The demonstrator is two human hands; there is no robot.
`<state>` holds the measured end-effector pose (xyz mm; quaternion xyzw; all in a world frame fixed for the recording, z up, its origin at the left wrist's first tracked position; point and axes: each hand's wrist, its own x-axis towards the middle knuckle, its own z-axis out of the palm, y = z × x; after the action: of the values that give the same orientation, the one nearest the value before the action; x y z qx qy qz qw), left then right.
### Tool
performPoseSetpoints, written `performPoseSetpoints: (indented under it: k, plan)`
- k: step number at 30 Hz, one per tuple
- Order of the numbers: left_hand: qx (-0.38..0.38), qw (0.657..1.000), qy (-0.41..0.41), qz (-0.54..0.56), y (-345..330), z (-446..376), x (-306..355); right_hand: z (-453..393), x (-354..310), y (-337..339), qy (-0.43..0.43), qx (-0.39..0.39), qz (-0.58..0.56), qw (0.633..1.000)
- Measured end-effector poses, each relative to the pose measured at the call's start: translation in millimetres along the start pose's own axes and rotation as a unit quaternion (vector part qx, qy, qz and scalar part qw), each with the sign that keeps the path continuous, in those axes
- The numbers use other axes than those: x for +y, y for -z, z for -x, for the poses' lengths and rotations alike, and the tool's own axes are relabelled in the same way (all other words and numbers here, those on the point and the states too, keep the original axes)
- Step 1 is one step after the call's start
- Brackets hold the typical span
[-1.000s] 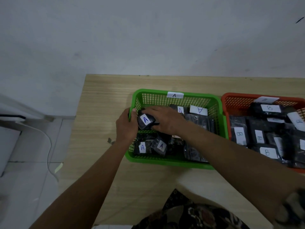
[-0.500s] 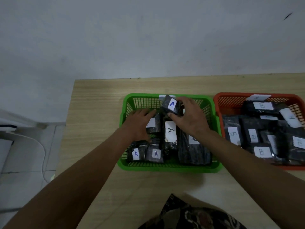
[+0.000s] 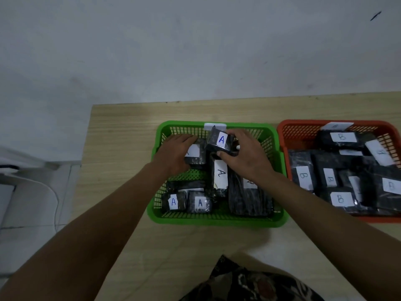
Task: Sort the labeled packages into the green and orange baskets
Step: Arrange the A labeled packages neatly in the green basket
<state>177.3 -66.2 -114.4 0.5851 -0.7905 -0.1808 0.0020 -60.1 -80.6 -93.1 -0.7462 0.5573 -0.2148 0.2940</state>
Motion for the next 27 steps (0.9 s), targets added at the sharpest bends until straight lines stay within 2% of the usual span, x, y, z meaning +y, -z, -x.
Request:
performPoseSetpoints:
  k: [4,8,13,15,18,20,22,25,27]
  plan:
    - [-0.005,0.999,-0.002,-0.04,-6,2,6,5,3,1,-0.014,0.007,-0.019,1.0]
    - [0.028,0.999,0.021,-0.033,-10,0,8,6,2,6,-0.005,0.003,-0.012,1.0]
    - [0.019,1.0,0.025,0.006,6,4,8,6,-15,9,0.063,-0.035,0.015,0.997]
    - [0.055,0.998,0.014,0.021,20,12,2,7,-26,5,0.11,-0.061,0.049,0.991]
    - [0.162,0.986,0.02,-0.008,31,31,-10,11,-38,-8,0.173,-0.098,0.138,0.97]
    - [0.212,0.975,0.063,0.015,29,45,-18,11,-43,-21,0.187,-0.136,0.206,0.951]
    - [0.216,0.96,0.15,0.102,20,54,-21,10,-49,-37,0.191,-0.168,0.241,0.937]
    - [0.18,0.898,0.286,0.282,3,60,-20,8,-59,-57,0.19,-0.201,0.259,0.926]
    - [0.184,0.865,0.312,0.347,-7,61,-16,7,-62,-65,0.187,-0.2,0.269,0.923]
